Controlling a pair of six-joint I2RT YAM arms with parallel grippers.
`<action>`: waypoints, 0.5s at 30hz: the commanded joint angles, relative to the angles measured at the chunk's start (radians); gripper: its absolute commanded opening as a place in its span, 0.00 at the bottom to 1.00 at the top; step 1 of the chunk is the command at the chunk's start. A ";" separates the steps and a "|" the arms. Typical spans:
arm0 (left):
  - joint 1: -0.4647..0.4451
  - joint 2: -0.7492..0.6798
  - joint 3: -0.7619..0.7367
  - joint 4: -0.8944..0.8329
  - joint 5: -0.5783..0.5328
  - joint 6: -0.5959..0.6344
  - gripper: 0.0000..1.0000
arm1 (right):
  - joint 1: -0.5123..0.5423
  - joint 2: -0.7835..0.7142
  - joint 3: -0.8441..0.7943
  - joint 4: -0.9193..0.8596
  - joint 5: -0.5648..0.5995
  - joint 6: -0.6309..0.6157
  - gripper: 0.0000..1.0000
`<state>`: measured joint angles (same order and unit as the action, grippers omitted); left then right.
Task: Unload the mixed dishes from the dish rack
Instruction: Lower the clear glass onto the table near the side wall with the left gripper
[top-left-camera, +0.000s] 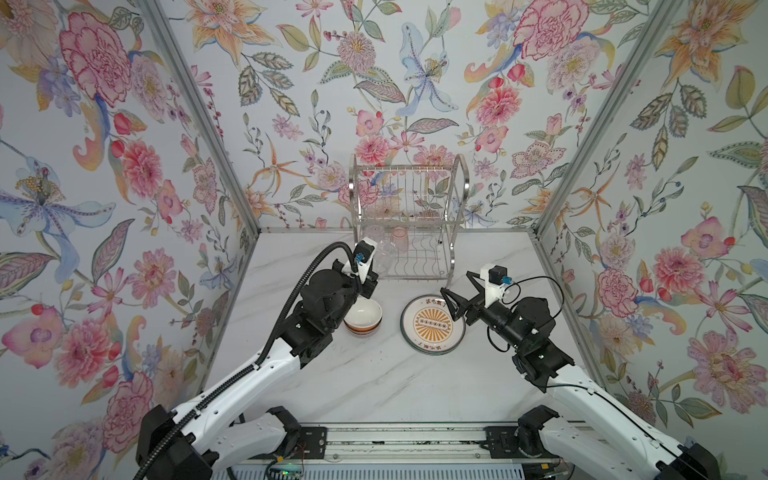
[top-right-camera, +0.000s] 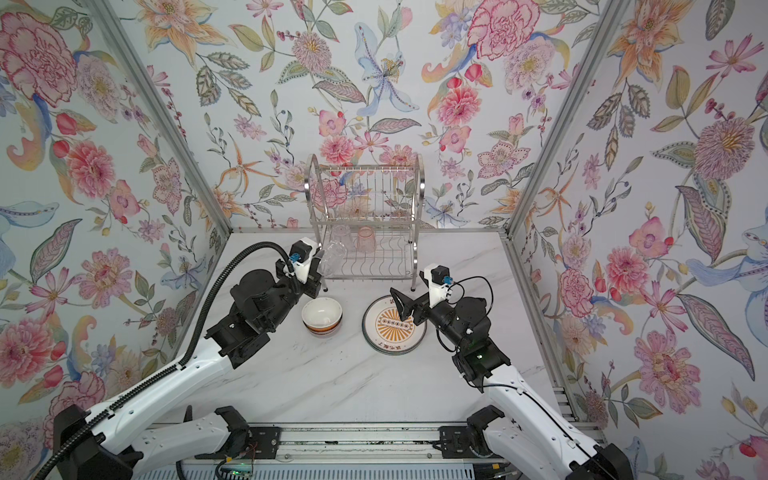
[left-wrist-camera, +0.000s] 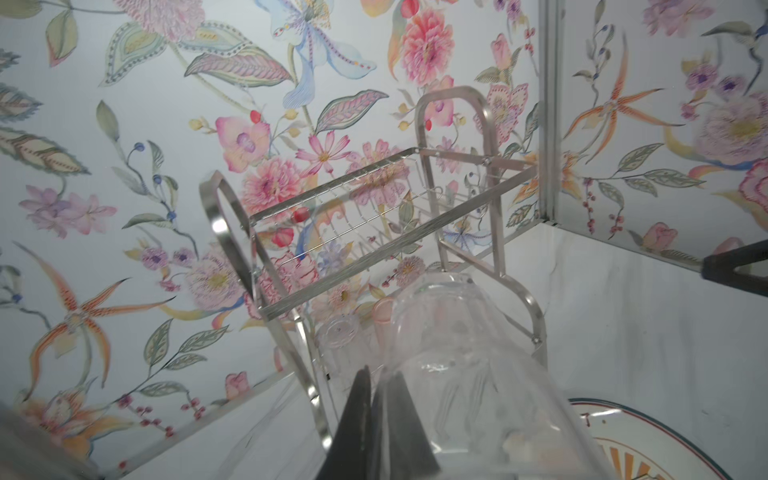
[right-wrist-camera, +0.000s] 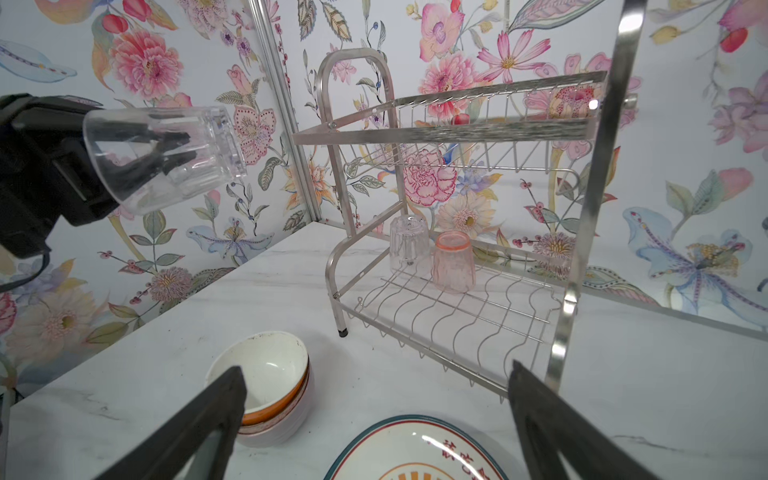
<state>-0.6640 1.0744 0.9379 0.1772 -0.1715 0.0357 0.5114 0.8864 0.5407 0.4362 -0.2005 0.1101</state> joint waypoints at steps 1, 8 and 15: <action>0.084 -0.048 0.068 -0.220 -0.062 -0.096 0.00 | 0.038 0.005 -0.027 0.089 0.043 -0.123 0.99; 0.298 0.012 0.214 -0.566 -0.068 -0.135 0.00 | 0.074 0.086 0.014 0.152 -0.008 -0.167 0.99; 0.497 0.166 0.314 -0.768 -0.048 -0.136 0.00 | 0.101 0.182 0.058 0.185 -0.052 -0.150 0.99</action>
<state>-0.2321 1.1923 1.2083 -0.4416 -0.2279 -0.0872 0.6025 1.0439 0.5587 0.5724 -0.2283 -0.0303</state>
